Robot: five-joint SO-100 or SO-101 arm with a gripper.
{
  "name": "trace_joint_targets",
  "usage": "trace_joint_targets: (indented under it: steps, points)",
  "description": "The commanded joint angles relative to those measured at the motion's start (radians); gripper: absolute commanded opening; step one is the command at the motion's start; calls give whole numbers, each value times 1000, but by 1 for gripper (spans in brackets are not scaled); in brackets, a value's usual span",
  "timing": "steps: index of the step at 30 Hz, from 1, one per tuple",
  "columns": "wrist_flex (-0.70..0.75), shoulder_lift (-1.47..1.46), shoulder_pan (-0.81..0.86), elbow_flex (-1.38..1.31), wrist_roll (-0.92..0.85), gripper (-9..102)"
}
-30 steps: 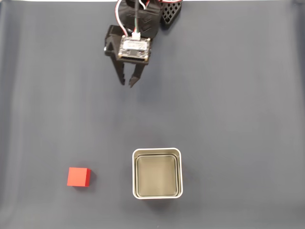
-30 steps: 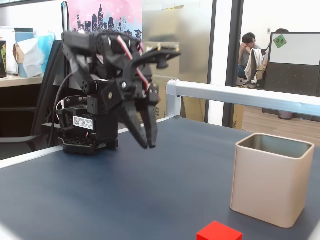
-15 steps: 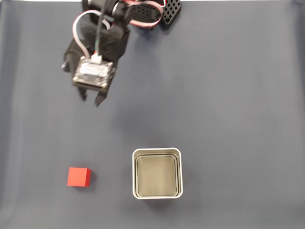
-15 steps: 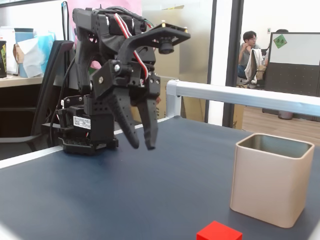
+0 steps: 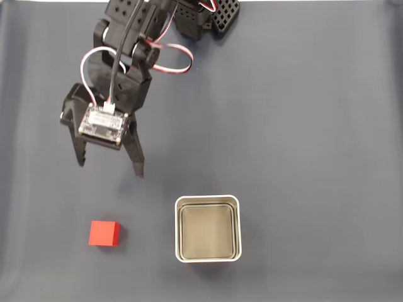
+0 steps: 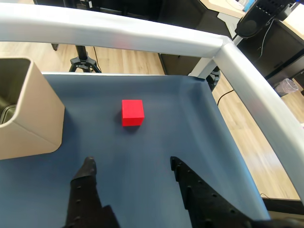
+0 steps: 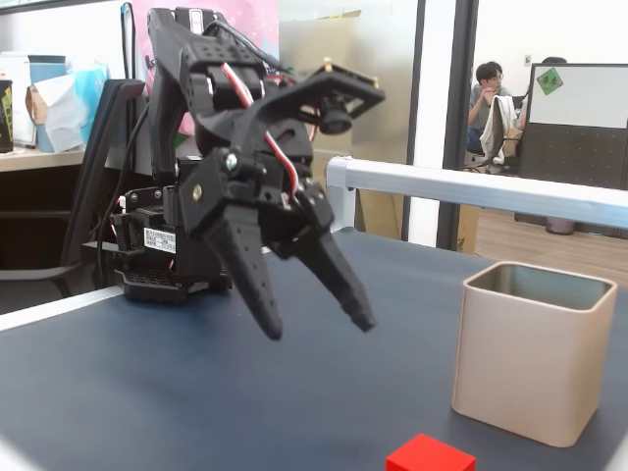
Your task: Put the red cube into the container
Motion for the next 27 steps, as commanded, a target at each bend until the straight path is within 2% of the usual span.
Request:
trace_joint_targets:
  steps: [1, 9, 19, 27]
  points:
    - [-103, -32, 3, -57, 12, 41]
    - [-279, -230, 2, -133, 32, 44]
    - [-385, -448, -15, -290, 117, 44]
    - [-411, -575, -43, -403, 164, 42]
